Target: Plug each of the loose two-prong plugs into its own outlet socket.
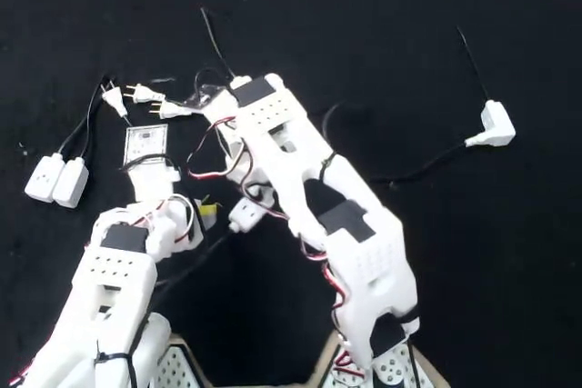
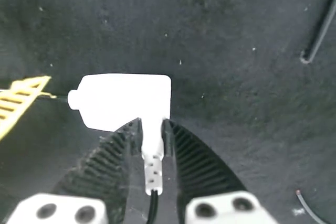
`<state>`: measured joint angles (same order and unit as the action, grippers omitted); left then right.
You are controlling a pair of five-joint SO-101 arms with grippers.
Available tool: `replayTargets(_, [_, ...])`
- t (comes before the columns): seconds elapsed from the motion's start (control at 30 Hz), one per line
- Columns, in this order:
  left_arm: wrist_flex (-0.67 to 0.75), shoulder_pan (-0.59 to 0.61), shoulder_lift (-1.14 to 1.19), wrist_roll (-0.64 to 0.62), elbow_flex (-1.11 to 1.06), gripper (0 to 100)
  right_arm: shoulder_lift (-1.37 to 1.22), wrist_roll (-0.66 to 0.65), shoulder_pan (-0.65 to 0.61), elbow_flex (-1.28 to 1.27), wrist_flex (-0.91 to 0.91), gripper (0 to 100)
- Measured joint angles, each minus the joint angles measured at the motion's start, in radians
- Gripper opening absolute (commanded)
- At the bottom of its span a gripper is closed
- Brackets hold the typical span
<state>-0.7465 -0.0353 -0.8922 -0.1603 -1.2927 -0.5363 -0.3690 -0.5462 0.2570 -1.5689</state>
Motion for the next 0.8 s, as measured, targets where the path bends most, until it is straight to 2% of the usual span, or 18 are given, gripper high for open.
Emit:
replayTargets(0.4, [0.0, 0.015, 0.0, -0.031, 0.0, 27, 0.115, 0.012, -0.008, -0.178, 0.147, 1.3])
replayTargets(0.47, [0.0, 0.015, 0.0, -0.031, 0.0, 27, 0.115, 0.012, -0.011, -0.178, 0.15, 3.8])
replayTargets(0.63, [0.0, 0.015, 0.0, -0.031, 0.0, 27, 0.146, 0.012, -0.011, -0.178, 0.146, 17.8])
replayTargets(0.8, [0.0, 0.015, 0.0, -0.031, 0.0, 27, 0.195, 0.012, -0.011, -0.149, 0.092, 17.3])
